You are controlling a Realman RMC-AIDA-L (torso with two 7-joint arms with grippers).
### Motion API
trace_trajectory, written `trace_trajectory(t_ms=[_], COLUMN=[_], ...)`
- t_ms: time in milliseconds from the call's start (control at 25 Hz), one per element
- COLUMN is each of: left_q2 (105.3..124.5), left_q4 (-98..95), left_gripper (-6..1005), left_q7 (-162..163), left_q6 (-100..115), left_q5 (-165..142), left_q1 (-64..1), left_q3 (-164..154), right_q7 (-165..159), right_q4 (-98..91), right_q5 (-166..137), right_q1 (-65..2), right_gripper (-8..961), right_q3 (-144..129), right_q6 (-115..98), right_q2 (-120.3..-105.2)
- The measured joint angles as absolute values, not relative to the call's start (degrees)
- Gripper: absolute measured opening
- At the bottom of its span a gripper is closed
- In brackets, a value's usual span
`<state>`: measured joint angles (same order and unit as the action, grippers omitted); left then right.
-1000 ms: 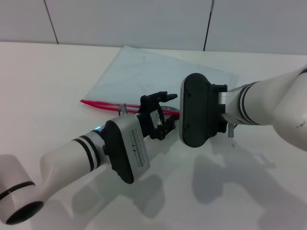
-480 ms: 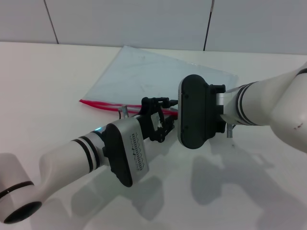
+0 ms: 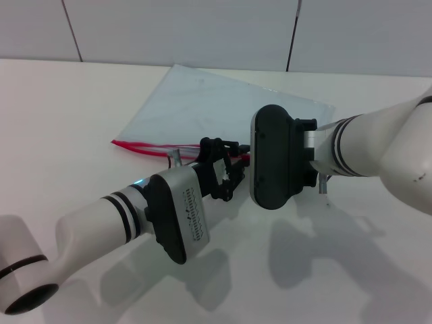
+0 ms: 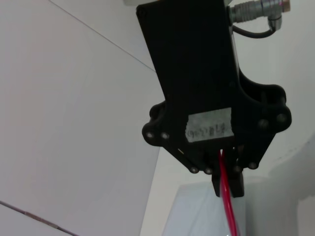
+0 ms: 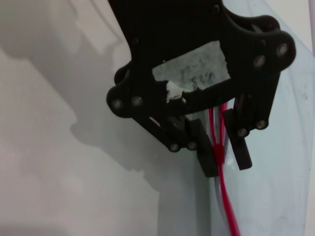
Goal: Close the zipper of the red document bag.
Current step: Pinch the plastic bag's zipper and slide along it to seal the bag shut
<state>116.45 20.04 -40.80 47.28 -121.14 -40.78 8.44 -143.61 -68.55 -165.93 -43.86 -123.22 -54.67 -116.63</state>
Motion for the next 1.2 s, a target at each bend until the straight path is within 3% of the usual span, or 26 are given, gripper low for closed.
trace_trajectory(t_ms=[480, 1200], left_q2=[116.45, 116.45], left_q4=[20.04, 19.96], left_gripper=[105, 84], left_q7=[-40.60, -40.51], left_q6=[47.19, 46.81], left_q5=[-121.20, -120.69], left_q1=[-40.78, -39.86], left_q3=[8.44, 8.66], right_q7=[-143.61, -143.57], right_q4=[-68.55, -67.98], right_q5=[-165.94, -165.93], right_q1=[-43.85, -43.77], right_gripper=[46, 47], right_q3=[-123.90, -123.31], right_q6=[-54.67, -54.83], right_q2=[-116.63, -116.55])
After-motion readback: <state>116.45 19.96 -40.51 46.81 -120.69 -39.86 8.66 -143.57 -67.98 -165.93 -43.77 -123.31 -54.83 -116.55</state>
